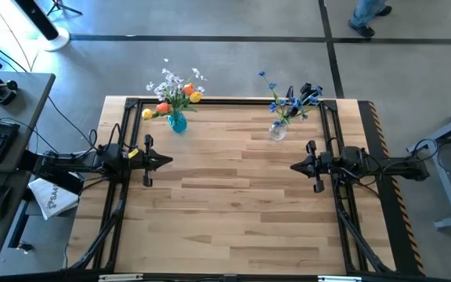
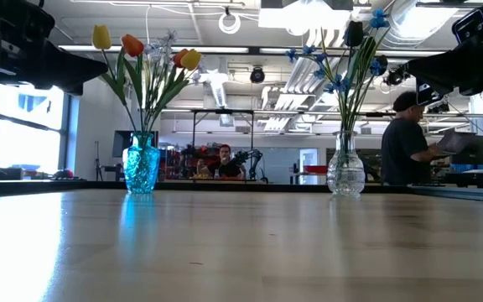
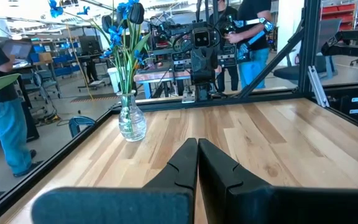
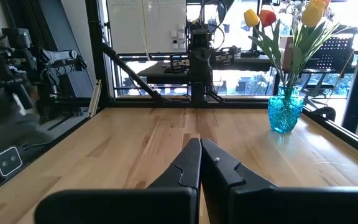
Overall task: Sort flowers into vase by color
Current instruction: Return to Home Position
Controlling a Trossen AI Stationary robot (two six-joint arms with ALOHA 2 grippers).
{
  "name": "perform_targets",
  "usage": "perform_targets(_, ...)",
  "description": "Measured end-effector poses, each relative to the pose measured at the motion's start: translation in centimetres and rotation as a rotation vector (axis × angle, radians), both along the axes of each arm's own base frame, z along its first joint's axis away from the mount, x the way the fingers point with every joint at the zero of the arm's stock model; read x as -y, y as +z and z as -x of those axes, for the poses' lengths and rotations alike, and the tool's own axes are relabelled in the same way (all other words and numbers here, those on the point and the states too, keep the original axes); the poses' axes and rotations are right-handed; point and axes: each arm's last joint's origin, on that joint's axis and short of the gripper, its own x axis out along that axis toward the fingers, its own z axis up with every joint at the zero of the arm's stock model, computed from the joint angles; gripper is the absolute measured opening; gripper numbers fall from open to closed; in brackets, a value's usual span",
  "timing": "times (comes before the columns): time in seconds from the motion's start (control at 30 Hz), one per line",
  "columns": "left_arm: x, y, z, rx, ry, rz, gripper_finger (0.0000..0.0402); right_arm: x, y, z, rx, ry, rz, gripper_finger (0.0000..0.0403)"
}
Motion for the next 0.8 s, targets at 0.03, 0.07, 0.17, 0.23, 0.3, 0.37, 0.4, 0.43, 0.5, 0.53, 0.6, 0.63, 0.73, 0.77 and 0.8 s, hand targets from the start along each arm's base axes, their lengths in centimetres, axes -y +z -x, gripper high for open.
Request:
perform_targets(0.03, 0.00, 0.00, 0.00, 0.000, 0.000, 0.000, 0.0000, 0.00, 0.00, 0.00, 0.000, 0.000, 0.000, 0.0000)
perform_targets(0.07, 0.00, 0.00, 0.00, 0.000, 0.000, 0.000, 0.0000, 0.00, 0.00, 0.00, 0.000, 0.000, 0.000, 0.0000)
perform_targets(0.17, 0.00, 0.00, 0.00, 0.000, 0.000, 0.000, 0.0000, 0.00, 0.00, 0.00, 0.000, 0.000, 0.000, 0.0000)
perform_targets(0.23, 0.00, 0.00, 0.00, 0.000, 0.000, 0.000, 0.0000, 0.00, 0.00, 0.00, 0.000, 0.000, 0.000, 0.0000)
perform_targets(0.3, 0.00, 0.00, 0.00, 0.000, 0.000, 0.000, 0.0000, 0.00, 0.00, 0.00, 0.000, 0.000, 0.000, 0.0000)
perform_targets(0.37, 0.00, 0.00, 0.00, 0.000, 0.000, 0.000, 0.0000, 0.00, 0.00, 0.00, 0.000, 0.000, 0.000, 0.0000)
perform_targets(0.4, 0.00, 0.01, 0.01, 0.001, 0.000, 0.001, 0.0000, 0.00, 0.00, 0.00, 0.000, -0.001, 0.000, 0.0000)
perform_targets(0.43, -0.02, 0.05, 0.05, 0.007, 0.002, 0.001, 0.0000, 0.00, 0.00, 0.00, 0.000, 0.000, 0.000, 0.0000)
perform_targets(0.5, -0.08, 0.19, 0.13, 0.026, 0.008, 0.002, 0.0000, 0.00, 0.00, 0.00, 0.000, 0.000, 0.000, 0.0000)
perform_targets(0.53, -0.11, 0.21, 0.13, 0.027, 0.012, 0.002, 0.0000, 0.00, 0.01, 0.00, 0.001, 0.000, 0.000, 0.0000)
perform_targets(0.6, -0.19, 0.11, 0.12, 0.018, 0.021, 0.002, 0.0000, 0.00, 0.01, 0.00, 0.001, -0.001, 0.000, 0.0000)
perform_targets(0.63, -0.24, 0.12, 0.13, 0.018, 0.026, 0.002, 0.0000, 0.00, 0.01, 0.00, 0.001, 0.000, 0.000, 0.0000)
perform_targets(0.73, -0.34, 0.13, 0.13, 0.019, 0.036, 0.002, 0.0000, 0.00, 0.01, 0.00, 0.001, -0.001, 0.000, 0.0000)
perform_targets(0.77, -0.34, 0.13, 0.13, 0.019, 0.037, 0.002, 0.0000, 0.00, 0.01, 0.00, 0.001, -0.001, 0.000, 0.0000)
perform_targets(0.8, -0.34, 0.13, 0.13, 0.019, 0.036, 0.002, 0.0000, 0.00, 0.01, 0.00, 0.001, -0.001, 0.000, 0.0000)
